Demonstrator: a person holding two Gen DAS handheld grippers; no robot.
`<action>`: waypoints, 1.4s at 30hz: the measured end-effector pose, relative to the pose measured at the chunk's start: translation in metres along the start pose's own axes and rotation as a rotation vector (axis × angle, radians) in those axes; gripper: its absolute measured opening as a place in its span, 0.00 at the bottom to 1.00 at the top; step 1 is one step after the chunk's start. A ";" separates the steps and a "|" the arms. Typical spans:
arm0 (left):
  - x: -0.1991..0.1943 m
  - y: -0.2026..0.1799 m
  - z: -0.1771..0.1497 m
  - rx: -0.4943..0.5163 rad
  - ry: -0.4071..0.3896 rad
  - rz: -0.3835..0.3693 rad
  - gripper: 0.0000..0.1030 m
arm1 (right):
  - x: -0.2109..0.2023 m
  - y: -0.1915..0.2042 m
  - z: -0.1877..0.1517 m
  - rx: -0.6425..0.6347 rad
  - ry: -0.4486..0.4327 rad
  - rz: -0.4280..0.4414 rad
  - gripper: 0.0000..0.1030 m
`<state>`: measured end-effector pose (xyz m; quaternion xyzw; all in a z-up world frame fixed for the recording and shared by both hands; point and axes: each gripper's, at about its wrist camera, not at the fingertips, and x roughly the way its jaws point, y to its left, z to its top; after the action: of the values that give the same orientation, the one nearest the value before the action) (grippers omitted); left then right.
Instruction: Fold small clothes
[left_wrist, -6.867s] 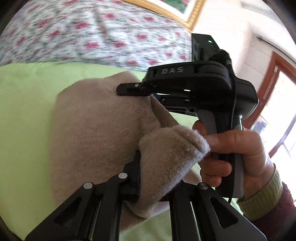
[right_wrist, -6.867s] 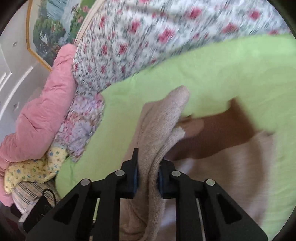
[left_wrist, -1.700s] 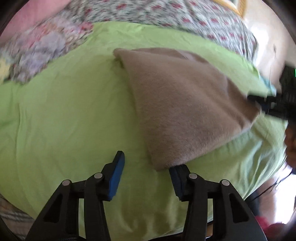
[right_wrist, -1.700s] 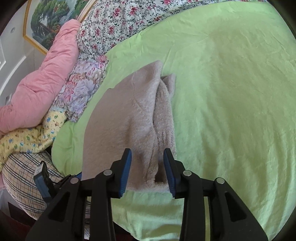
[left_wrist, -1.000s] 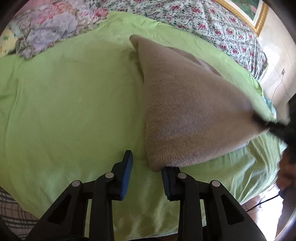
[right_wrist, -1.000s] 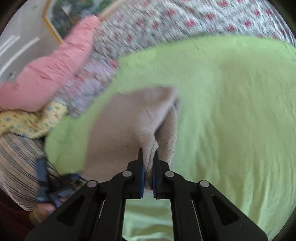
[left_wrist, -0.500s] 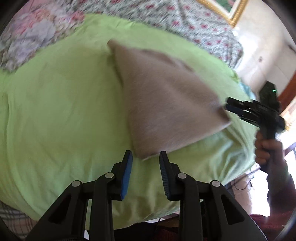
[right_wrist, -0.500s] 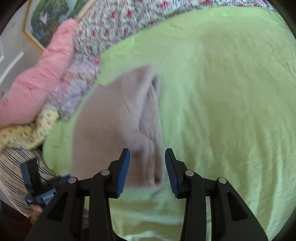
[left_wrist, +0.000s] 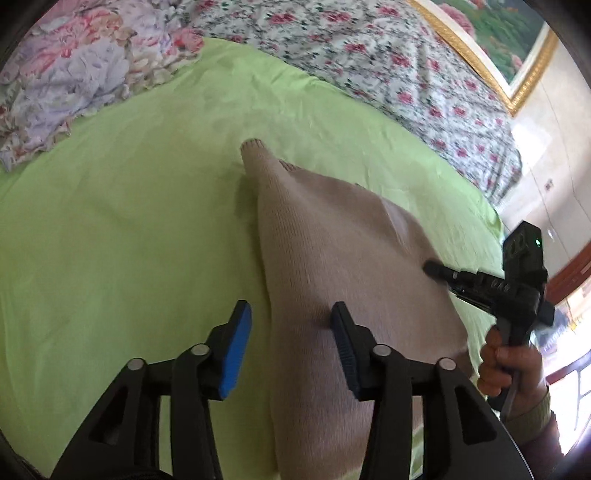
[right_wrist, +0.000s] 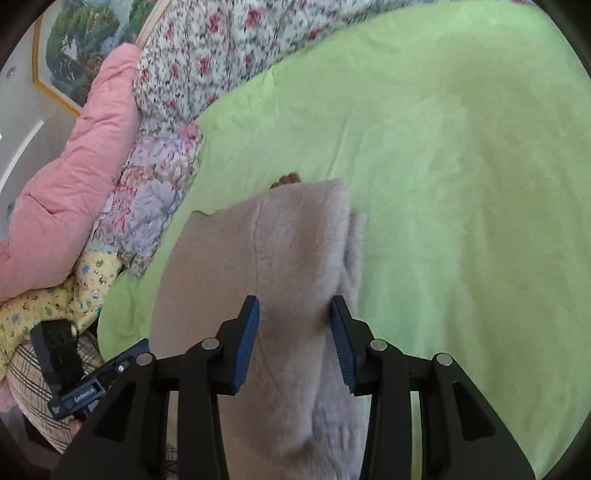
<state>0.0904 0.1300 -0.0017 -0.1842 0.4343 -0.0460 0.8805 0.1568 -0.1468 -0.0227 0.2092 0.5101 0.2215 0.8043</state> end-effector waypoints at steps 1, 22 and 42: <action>0.001 0.000 0.002 0.006 -0.011 0.006 0.45 | 0.001 0.004 0.003 -0.021 -0.004 -0.010 0.08; 0.048 -0.031 0.012 0.162 0.006 0.011 0.41 | -0.004 0.037 -0.010 -0.165 -0.024 -0.126 0.13; -0.028 -0.040 -0.062 0.213 -0.034 -0.169 0.42 | -0.045 0.046 -0.068 -0.183 -0.079 -0.080 0.14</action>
<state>0.0278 0.0821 -0.0008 -0.1264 0.3949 -0.1628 0.8953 0.0707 -0.1273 0.0092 0.1228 0.4636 0.2266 0.8477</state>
